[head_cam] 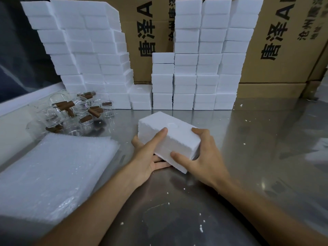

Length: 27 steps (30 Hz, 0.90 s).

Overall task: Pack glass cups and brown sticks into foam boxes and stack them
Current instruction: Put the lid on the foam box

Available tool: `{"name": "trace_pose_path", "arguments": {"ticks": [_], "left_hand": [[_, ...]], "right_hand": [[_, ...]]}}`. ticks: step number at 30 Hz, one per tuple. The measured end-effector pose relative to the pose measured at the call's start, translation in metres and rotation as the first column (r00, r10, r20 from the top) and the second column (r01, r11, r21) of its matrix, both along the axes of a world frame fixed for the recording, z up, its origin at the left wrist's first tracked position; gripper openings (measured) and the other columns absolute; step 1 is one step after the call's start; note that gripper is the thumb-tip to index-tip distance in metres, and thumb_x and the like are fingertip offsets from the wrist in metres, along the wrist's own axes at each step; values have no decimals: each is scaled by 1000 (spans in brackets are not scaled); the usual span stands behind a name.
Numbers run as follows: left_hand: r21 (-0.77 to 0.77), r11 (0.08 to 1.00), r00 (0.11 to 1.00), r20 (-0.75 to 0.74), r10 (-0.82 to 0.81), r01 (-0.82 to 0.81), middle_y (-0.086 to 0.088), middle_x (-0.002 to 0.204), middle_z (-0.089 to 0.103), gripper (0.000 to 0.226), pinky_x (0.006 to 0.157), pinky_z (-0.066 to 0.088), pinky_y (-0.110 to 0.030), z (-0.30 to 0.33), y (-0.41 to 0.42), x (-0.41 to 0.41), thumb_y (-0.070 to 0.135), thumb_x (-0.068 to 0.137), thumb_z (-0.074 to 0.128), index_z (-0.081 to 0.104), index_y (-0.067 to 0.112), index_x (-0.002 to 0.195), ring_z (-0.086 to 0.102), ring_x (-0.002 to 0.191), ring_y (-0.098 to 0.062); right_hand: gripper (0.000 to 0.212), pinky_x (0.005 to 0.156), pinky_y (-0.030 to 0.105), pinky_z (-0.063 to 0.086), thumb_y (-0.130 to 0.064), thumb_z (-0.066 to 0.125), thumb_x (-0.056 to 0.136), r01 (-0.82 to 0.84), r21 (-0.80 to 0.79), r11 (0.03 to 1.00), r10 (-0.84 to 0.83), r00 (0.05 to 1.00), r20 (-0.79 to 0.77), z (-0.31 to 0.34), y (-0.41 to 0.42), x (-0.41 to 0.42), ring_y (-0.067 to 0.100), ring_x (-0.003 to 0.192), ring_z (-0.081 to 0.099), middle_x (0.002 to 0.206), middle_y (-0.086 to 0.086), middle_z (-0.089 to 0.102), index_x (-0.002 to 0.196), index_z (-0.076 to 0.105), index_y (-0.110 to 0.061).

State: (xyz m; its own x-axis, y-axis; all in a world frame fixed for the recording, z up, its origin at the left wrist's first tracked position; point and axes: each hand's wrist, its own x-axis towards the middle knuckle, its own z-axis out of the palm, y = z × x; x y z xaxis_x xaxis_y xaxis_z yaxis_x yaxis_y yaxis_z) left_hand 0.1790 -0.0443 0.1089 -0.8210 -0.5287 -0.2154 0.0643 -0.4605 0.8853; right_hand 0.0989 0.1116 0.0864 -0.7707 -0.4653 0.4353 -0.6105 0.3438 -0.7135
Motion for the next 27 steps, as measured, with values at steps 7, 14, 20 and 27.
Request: {"name": "trace_pose_path", "arguments": {"ticks": [7,14,20,27], "left_hand": [[-49,998,991,131,36,-29,-14,116,66,64,66,60,-50,11,-13,1,39,74,76,45,24,129,71,94,-34],[-38,983,972,157,-173,181,-20,95,71,75,72,58,-50,12,-42,13,49,59,78,54,25,126,72,85,-39],[-71,978,973,140,-183,194,-25,121,61,89,75,58,-53,9,-43,13,51,59,80,41,32,137,72,90,-41],[-60,987,985,97,-143,149,-22,125,57,74,71,58,-54,7,-45,14,44,68,81,35,37,126,71,89,-44]], "right_hand": [[118,112,36,32,-73,76,58,-150,260,954,237,908,-346,6,10,0,17,148,22,164,-9,2,152,18,-32],[83,101,40,39,-26,78,66,-103,159,982,186,692,-697,8,-1,4,26,138,42,144,3,51,141,43,-17],[80,99,36,39,-23,77,66,-96,163,982,183,697,-693,6,2,2,25,131,47,142,4,52,139,44,-17],[71,113,32,35,-21,79,76,-127,158,979,200,739,-643,5,7,-11,28,136,44,146,5,50,140,49,-8]]}}
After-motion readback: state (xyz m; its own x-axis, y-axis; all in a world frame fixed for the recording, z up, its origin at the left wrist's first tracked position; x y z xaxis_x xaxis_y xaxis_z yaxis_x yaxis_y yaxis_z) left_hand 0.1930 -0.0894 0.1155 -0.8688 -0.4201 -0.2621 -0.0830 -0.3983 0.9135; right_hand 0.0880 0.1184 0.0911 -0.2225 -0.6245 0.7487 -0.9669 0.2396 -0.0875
